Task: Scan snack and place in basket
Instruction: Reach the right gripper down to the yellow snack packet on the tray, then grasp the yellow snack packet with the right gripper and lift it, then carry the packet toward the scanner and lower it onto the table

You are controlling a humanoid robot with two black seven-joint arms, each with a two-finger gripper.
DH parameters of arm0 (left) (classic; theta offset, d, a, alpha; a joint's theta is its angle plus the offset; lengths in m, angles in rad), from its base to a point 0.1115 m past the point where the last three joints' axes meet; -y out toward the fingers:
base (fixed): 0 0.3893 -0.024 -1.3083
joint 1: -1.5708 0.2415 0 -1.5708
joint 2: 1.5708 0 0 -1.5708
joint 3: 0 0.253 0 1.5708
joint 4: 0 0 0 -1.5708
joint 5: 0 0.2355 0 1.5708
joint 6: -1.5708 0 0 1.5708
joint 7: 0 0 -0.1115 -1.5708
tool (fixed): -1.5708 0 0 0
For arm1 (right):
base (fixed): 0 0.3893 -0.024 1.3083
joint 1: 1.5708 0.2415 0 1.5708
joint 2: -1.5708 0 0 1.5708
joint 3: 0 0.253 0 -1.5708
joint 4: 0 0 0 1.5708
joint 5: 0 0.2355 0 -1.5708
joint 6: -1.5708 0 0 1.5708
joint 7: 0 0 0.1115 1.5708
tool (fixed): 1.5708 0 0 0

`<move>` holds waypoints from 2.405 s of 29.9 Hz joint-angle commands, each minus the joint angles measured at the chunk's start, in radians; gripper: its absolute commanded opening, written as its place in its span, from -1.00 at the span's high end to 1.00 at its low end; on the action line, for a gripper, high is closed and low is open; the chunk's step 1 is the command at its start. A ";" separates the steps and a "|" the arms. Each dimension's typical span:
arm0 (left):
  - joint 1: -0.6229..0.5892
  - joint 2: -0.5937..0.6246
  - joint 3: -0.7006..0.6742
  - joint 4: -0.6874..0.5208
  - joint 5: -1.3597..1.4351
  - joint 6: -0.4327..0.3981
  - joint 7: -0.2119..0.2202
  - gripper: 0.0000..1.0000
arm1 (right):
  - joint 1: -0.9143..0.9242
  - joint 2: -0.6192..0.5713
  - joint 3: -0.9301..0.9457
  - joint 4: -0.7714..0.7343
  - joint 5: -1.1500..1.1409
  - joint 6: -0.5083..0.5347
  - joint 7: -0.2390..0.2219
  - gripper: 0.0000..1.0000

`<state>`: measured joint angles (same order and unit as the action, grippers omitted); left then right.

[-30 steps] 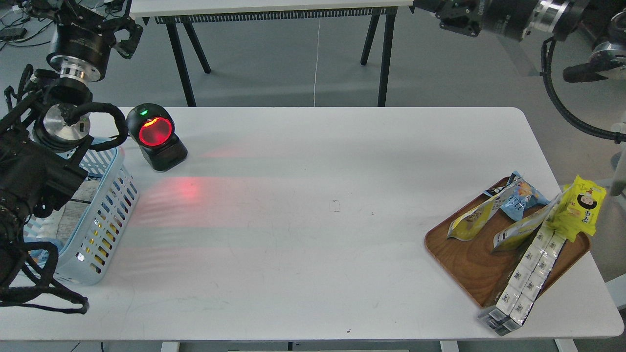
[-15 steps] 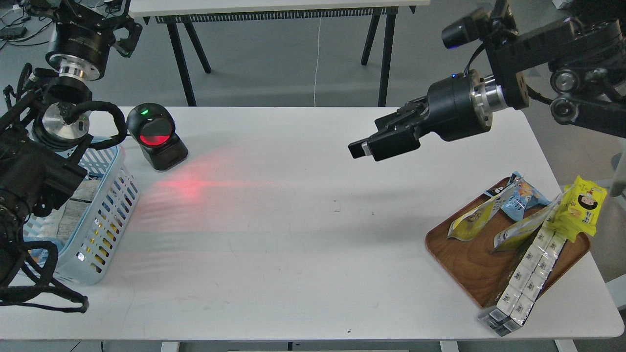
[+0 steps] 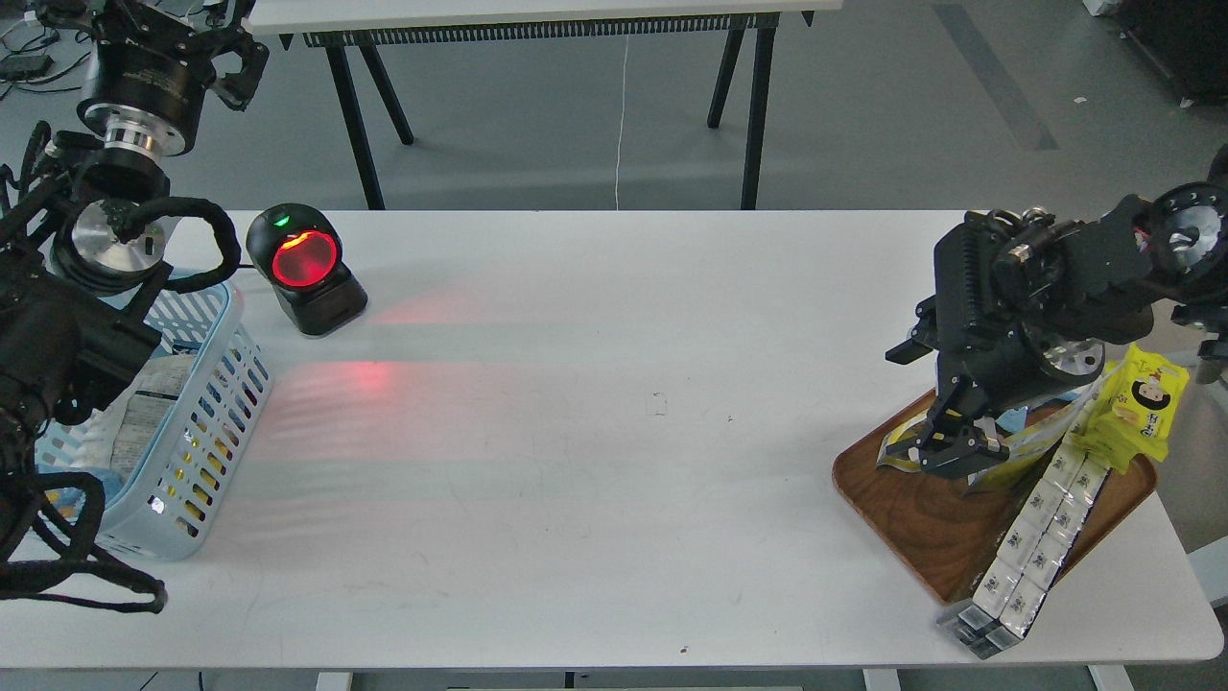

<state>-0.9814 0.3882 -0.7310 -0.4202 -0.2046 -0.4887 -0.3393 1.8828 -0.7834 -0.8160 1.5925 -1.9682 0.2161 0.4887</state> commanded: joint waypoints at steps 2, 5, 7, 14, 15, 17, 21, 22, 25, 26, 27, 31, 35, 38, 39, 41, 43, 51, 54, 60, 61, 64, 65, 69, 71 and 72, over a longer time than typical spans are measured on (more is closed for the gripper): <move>0.004 0.000 0.001 0.000 0.001 0.000 0.003 -0.99 | -0.016 -0.054 -0.006 -0.006 -0.012 0.000 0.000 -0.88; 0.004 0.000 0.001 0.000 0.001 0.000 0.002 -0.99 | -0.051 -0.063 -0.014 -0.051 -0.047 -0.001 0.000 -0.87; 0.006 0.000 0.001 0.000 0.001 0.000 0.002 -0.99 | -0.092 -0.062 -0.011 -0.109 -0.040 -0.001 0.000 -0.84; 0.006 0.001 0.001 0.001 0.001 0.000 0.000 -0.99 | -0.223 -0.037 0.066 -0.262 -0.035 -0.024 0.000 -0.46; 0.006 0.003 0.001 0.001 0.002 0.000 0.000 -0.99 | -0.237 -0.033 0.080 -0.264 -0.034 -0.024 0.000 -0.41; 0.006 0.003 0.002 0.001 0.002 0.000 0.000 -0.99 | -0.260 -0.031 0.106 -0.267 -0.035 -0.024 0.000 -0.33; 0.004 0.003 0.002 0.001 0.002 0.000 0.000 -0.99 | -0.278 -0.028 0.121 -0.267 -0.035 -0.024 0.000 -0.09; 0.004 0.001 0.002 0.001 0.002 0.000 0.000 -0.99 | -0.278 -0.025 0.121 -0.267 -0.035 -0.024 0.000 0.00; 0.006 0.001 0.002 0.001 0.002 0.000 -0.001 -0.99 | -0.283 -0.020 0.121 -0.266 -0.035 -0.024 0.000 0.24; 0.006 0.001 0.002 0.001 0.002 0.000 -0.003 -0.99 | -0.286 -0.020 0.121 -0.266 -0.035 -0.024 0.000 0.33; 0.006 0.001 0.002 0.003 0.002 0.000 -0.004 -0.99 | -0.290 -0.019 0.120 -0.266 -0.038 -0.024 0.000 0.51; 0.006 0.003 0.001 0.008 0.002 0.000 -0.004 -0.99 | -0.287 -0.013 0.123 -0.270 -0.040 -0.024 0.000 1.00; 0.006 0.009 0.001 0.009 0.001 0.000 -0.006 -0.99 | -0.287 -0.013 0.149 -0.276 -0.038 -0.024 0.000 1.00; 0.006 0.012 -0.001 0.009 0.002 0.000 -0.006 -0.99 | -0.275 -0.013 0.161 -0.270 -0.035 -0.024 0.000 1.00; 0.004 0.015 -0.001 0.009 0.001 0.000 -0.006 -0.99 | -0.272 -0.013 0.169 -0.267 -0.035 -0.024 0.000 1.00; 0.004 0.018 0.001 0.009 0.001 0.000 -0.006 -0.99 | -0.268 -0.019 0.190 -0.249 -0.032 -0.023 0.000 1.00; 0.004 0.021 0.001 0.009 0.002 0.000 -0.006 -0.99 | -0.245 -0.028 0.201 -0.227 -0.032 -0.017 0.000 1.00; 0.004 0.023 0.001 0.009 0.001 0.000 -0.004 -0.99 | -0.168 -0.030 0.294 -0.204 -0.009 -0.011 0.000 1.00; 0.004 0.023 0.001 0.009 0.002 0.000 -0.003 -0.99 | -0.165 -0.014 0.372 -0.204 0.015 0.015 0.000 1.00; 0.004 0.024 0.001 0.009 0.002 0.000 -0.001 -0.99 | -0.180 0.065 0.497 -0.212 0.028 0.071 0.000 1.00; 0.004 0.024 0.001 0.009 0.002 0.000 -0.001 -0.99 | -0.182 0.081 0.509 -0.213 0.041 0.077 0.000 1.00; 0.004 0.024 0.001 0.009 0.002 0.000 -0.001 -0.99 | -0.182 0.134 0.518 -0.217 0.087 0.085 0.000 1.00; 0.004 0.024 0.001 0.009 0.002 0.000 -0.001 -0.99 | -0.182 0.156 0.520 -0.221 0.097 0.085 0.000 1.00; 0.004 0.023 0.002 0.009 0.002 0.000 -0.001 -0.99 | -0.182 0.245 0.535 -0.258 0.104 0.085 0.000 1.00; 0.006 0.023 0.002 0.009 0.002 0.000 -0.001 -0.99 | -0.185 0.289 0.541 -0.284 0.104 0.085 0.000 1.00; 0.006 0.023 0.002 0.009 0.002 0.000 -0.003 -0.99 | -0.186 0.315 0.541 -0.299 0.106 0.085 0.000 1.00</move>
<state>-0.9774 0.4121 -0.7289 -0.4111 -0.2025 -0.4887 -0.3404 1.7001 -0.5348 -0.2811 1.3302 -1.8648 0.3007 0.4887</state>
